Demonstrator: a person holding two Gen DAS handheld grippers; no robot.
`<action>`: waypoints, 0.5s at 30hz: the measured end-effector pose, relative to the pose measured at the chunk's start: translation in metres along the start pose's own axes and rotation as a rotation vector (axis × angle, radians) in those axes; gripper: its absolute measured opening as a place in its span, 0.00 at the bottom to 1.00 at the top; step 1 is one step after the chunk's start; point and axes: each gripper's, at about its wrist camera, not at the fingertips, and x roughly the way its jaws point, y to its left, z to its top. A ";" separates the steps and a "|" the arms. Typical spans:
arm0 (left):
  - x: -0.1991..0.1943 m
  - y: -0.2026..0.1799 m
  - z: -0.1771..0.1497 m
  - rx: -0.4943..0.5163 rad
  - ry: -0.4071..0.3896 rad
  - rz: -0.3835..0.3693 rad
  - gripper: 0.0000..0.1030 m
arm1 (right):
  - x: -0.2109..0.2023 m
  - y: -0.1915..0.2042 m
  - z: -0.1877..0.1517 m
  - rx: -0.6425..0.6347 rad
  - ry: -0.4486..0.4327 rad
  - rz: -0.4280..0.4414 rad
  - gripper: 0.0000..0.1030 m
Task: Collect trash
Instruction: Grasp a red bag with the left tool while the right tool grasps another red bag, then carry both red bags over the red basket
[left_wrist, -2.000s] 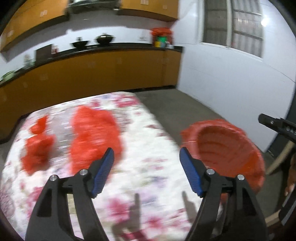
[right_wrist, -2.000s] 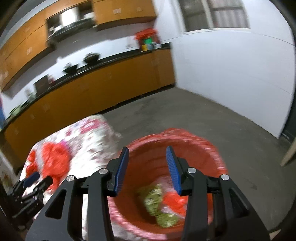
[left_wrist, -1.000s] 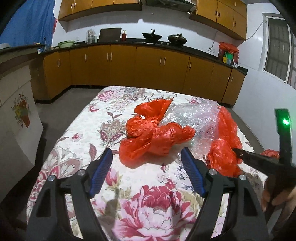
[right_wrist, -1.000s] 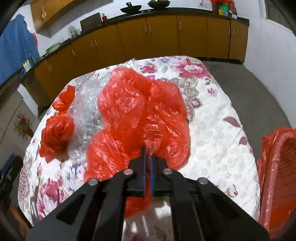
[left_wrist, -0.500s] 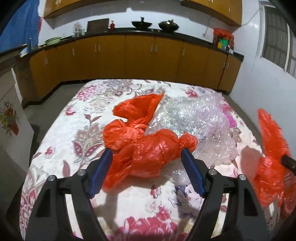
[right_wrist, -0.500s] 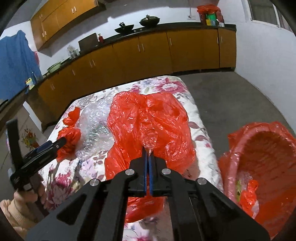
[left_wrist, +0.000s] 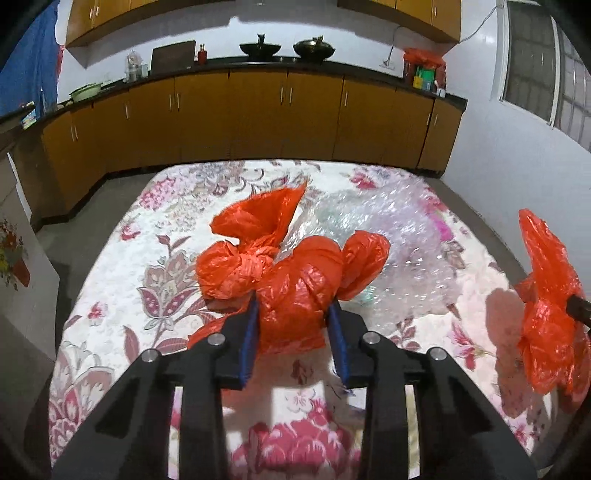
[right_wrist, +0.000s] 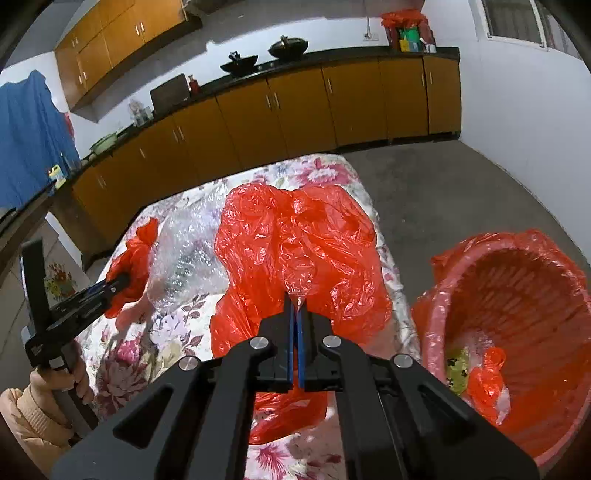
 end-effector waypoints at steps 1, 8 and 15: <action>-0.005 0.000 0.001 -0.006 -0.006 -0.004 0.33 | -0.005 -0.002 0.001 0.004 -0.009 -0.003 0.02; -0.044 -0.021 0.006 -0.006 -0.045 -0.073 0.33 | -0.035 -0.020 0.003 0.030 -0.066 -0.043 0.02; -0.066 -0.065 0.013 0.035 -0.054 -0.184 0.33 | -0.064 -0.042 0.004 0.063 -0.119 -0.093 0.02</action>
